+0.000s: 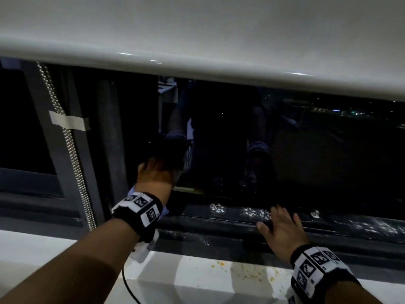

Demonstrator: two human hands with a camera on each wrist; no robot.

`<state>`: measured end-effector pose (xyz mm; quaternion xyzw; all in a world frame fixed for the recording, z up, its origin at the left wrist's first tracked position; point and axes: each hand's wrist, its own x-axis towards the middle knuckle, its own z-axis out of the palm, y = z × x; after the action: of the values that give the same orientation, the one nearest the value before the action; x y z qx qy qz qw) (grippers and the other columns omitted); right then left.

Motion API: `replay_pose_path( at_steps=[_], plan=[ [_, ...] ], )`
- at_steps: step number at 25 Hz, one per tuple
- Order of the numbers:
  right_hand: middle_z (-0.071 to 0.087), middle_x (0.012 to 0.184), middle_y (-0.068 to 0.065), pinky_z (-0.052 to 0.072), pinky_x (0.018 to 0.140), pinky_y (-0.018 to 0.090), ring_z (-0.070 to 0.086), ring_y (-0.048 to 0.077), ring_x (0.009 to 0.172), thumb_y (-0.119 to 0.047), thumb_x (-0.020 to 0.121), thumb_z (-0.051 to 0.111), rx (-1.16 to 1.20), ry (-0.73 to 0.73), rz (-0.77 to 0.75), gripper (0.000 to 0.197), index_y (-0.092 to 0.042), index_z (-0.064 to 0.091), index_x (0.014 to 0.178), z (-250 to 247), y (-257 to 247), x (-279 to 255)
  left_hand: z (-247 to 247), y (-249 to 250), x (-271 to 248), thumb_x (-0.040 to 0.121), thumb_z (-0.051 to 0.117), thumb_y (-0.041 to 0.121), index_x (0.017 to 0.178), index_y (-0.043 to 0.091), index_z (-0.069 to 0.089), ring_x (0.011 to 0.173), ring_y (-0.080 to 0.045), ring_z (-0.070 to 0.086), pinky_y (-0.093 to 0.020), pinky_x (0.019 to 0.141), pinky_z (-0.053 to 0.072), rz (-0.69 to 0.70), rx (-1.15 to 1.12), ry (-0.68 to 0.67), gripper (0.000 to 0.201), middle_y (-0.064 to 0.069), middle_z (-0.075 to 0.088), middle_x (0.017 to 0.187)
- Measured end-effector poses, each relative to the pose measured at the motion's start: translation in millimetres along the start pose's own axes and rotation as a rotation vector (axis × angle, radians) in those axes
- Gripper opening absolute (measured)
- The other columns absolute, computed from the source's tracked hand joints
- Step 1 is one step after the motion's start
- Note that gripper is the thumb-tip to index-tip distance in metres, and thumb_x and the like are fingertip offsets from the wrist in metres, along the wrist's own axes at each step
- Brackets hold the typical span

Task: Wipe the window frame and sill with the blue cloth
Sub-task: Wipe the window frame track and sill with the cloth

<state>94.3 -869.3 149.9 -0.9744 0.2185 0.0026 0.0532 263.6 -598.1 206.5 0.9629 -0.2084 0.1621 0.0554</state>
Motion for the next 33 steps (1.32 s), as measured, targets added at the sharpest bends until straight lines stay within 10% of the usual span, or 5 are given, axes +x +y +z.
replay_pose_path(
  at_steps=[6,15,21,26,33],
  plan=[
    [0.002,0.159,0.005,-0.007,0.117,0.037,-0.002,0.016,0.145,-0.055,0.096,0.022,0.007,-0.016,-0.014,0.072,-0.011,0.006,0.15,3,2,1,44,14,-21,0.082,0.052,0.008,0.109,0.005,0.062,0.099,-0.038,0.059,-0.041,0.08,0.048,-0.254,-0.156,-0.159,0.029,-0.02,0.063,0.111],
    [0.002,0.159,0.004,-0.009,0.117,0.037,-0.003,0.014,0.145,-0.056,0.095,0.021,0.025,-0.008,-0.031,0.072,-0.013,0.006,0.15,3,5,2,21,43,-58,0.072,0.044,0.048,0.095,0.037,0.062,0.086,-0.017,0.066,-0.032,0.077,0.052,0.067,-0.626,-0.236,0.03,0.006,0.071,0.086],
    [0.006,0.159,0.005,-0.006,0.117,0.038,0.0,0.015,0.145,-0.056,0.095,0.024,0.038,0.017,-0.024,0.072,-0.012,0.009,0.15,6,5,2,-8,-21,-20,0.064,0.051,0.009,0.091,0.004,0.067,0.08,-0.044,0.055,-0.045,0.062,0.047,-0.062,-0.023,0.381,0.032,-0.027,0.061,0.094],
    [0.004,0.159,0.004,-0.008,0.117,0.037,-0.001,0.014,0.145,-0.058,0.095,0.024,0.064,0.0,-0.026,0.073,-0.013,0.008,0.15,3,5,0,46,28,-24,0.074,0.059,0.005,0.093,0.0,0.068,0.085,-0.042,0.06,-0.044,0.072,0.052,-0.225,-0.137,-0.025,0.022,-0.025,0.064,0.096],
    [0.006,0.159,0.004,-0.007,0.118,0.037,0.001,0.013,0.145,-0.058,0.094,0.025,0.071,0.026,-0.042,0.073,-0.012,0.01,0.149,5,7,0,59,52,-13,0.085,0.051,0.02,0.108,0.014,0.064,0.1,-0.03,0.061,-0.034,0.082,0.047,-0.114,-0.21,-0.076,0.027,-0.012,0.066,0.109]
  ],
)
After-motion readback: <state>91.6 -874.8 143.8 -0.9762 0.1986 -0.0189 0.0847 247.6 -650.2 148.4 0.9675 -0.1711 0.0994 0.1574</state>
